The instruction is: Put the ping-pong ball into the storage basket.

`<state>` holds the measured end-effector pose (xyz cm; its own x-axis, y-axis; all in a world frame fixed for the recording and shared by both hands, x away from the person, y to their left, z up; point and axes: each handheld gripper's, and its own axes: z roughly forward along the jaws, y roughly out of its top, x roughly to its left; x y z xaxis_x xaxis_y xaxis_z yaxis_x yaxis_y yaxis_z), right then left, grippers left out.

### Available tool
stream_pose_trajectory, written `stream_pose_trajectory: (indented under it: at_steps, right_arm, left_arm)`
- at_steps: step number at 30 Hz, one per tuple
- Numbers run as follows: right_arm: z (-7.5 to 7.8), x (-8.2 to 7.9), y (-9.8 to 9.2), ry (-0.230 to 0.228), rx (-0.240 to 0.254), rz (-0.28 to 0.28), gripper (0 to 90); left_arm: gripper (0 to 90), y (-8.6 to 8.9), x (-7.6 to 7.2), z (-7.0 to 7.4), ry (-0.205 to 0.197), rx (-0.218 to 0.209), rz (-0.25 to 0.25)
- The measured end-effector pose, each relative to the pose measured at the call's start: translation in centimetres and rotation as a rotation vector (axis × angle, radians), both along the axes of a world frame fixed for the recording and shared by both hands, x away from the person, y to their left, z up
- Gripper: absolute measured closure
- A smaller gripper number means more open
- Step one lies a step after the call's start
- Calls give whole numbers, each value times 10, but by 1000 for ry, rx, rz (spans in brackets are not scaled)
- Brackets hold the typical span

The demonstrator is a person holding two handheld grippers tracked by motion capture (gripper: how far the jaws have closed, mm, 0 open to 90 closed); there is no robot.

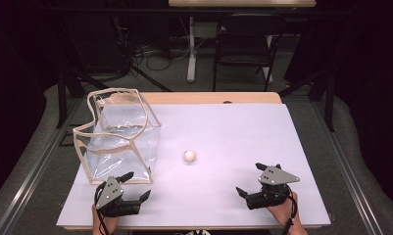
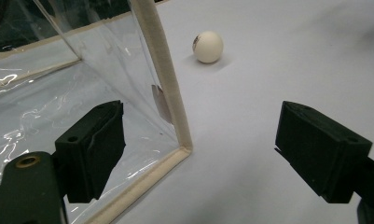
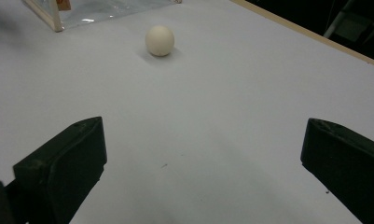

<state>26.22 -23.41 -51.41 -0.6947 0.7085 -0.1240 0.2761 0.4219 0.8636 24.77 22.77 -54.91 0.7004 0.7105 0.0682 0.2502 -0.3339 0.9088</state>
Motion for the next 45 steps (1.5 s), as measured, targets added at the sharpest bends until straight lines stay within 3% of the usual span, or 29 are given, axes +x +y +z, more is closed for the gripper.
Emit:
stream_pose_trajectory:
  at_steps: [8,12,32,45]
  right_arm:
    - [6,5,7,15,-8,5,0]
    - [8,10,12,28,-11,8,0]
    - [16,31,41,61,-46,42,1]
    - [19,46,57,73,-64,59,1]
  left_arm:
    - [159,-3,1,0,-2,16,-6]
    - [159,-1,0,0,-23,-7,2]
    - [159,-1,4,-1,2,4,0]
    - [159,-2,2,-1,-5,14,-5]
